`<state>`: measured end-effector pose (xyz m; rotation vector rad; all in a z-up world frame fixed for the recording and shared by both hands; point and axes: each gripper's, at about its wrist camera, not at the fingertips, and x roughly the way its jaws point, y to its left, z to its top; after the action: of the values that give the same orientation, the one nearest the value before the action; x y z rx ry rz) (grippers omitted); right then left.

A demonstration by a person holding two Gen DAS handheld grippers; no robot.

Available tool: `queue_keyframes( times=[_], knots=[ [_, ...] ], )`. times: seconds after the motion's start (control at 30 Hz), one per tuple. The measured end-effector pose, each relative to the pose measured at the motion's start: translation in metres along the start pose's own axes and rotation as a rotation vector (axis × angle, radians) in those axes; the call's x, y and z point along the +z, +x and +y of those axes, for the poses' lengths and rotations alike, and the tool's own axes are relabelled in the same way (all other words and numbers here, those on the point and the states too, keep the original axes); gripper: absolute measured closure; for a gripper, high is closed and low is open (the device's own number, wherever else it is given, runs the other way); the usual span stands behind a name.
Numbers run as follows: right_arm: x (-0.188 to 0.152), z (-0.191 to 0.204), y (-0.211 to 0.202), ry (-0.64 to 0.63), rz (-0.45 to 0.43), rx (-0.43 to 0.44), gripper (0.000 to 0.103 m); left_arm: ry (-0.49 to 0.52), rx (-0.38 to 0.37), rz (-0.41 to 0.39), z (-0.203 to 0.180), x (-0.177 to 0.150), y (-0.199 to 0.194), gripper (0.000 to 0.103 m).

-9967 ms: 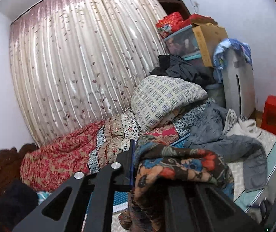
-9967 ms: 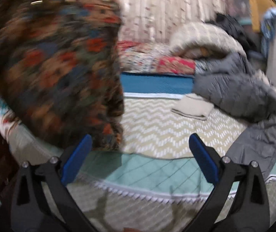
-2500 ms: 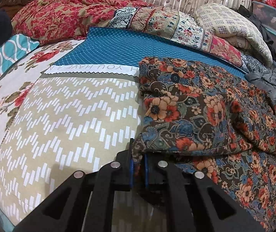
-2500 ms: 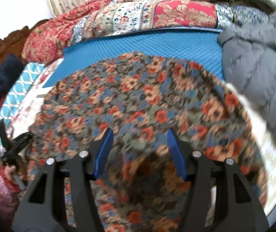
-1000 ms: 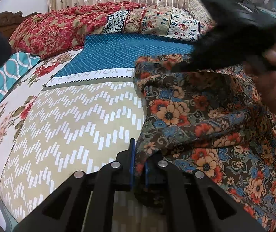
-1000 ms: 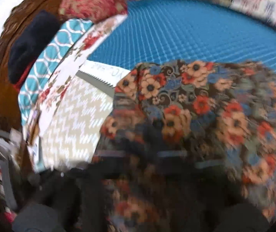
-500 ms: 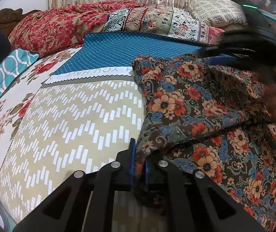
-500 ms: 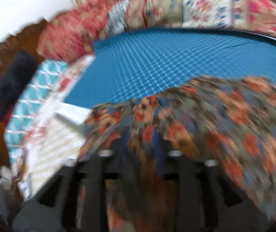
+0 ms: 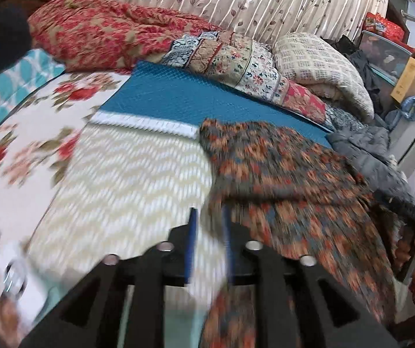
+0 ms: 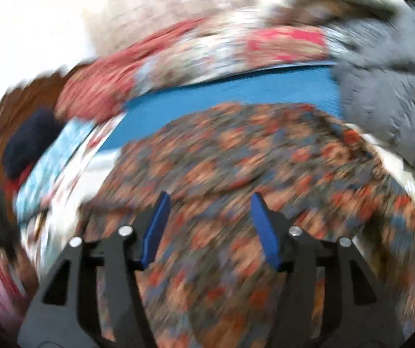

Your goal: Fold large clothes

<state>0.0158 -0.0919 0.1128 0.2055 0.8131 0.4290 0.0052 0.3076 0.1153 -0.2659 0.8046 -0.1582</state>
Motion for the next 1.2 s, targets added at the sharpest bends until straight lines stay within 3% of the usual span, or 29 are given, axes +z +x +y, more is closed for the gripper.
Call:
queue_keyframes(
  times=[0.07,0.2,0.3,0.4,0.43,0.47,0.5,0.57,0.63,0.7,0.77,0.87,0.93,1.03,1.13,1.2],
  knots=[
    [-0.032,0.03,0.0,-0.036,0.065,0.074,0.043,-0.004,-0.02,0.065,0.002,-0.029,-0.018,0.102],
    [-0.098,0.089,0.007,-0.112,0.203,0.176,0.043,0.025,-0.016,0.208,-0.004,-0.09,-0.026,0.103],
    [-0.133,0.129,0.005,-0.171,0.271,0.228,0.043,-0.075,-0.064,0.284,0.005,-0.121,-0.025,0.103],
    [-0.147,0.157,0.008,-0.229,0.294,0.226,0.043,-0.137,-0.103,0.287,0.003,-0.138,-0.027,0.103],
    [-0.149,0.165,0.007,-0.24,0.295,0.22,0.043,-0.129,-0.093,0.286,0.0,-0.142,-0.03,0.092],
    [-0.15,0.168,0.003,-0.242,0.29,0.218,0.043,-0.115,-0.071,0.284,-0.002,-0.144,-0.035,0.065],
    [-0.151,0.164,-0.005,-0.245,0.285,0.225,0.043,-0.121,-0.068,0.284,-0.001,-0.146,-0.041,0.059],
    [-0.148,0.177,-0.01,-0.266,0.265,0.238,0.043,-0.178,-0.077,0.257,0.007,-0.146,-0.069,0.058],
    [-0.148,0.183,-0.024,-0.287,0.237,0.273,0.043,-0.208,-0.101,0.18,0.008,-0.146,-0.113,0.058],
    [-0.155,0.189,-0.031,-0.304,0.237,0.303,0.039,-0.219,-0.052,0.165,0.013,-0.157,-0.14,0.058],
    [-0.167,0.194,-0.015,-0.322,0.314,0.303,0.038,-0.259,-0.005,0.207,0.024,-0.175,-0.14,0.058],
    [-0.19,0.189,0.026,-0.291,0.502,0.285,0.038,-0.323,0.187,0.311,0.048,-0.206,-0.112,0.058],
    [-0.184,0.182,0.022,-0.242,0.472,0.32,0.038,-0.365,0.224,0.352,0.059,-0.216,-0.103,0.058],
    [-0.164,0.164,-0.009,-0.231,0.365,0.306,0.039,-0.389,0.167,0.244,0.056,-0.205,-0.129,0.058],
    [-0.145,0.119,-0.033,-0.132,0.265,0.227,0.039,-0.32,0.179,0.161,0.042,-0.178,-0.145,0.058],
    [-0.136,0.072,-0.053,-0.037,0.189,0.119,0.039,-0.274,0.147,0.122,0.026,-0.155,-0.143,0.058]
  ],
)
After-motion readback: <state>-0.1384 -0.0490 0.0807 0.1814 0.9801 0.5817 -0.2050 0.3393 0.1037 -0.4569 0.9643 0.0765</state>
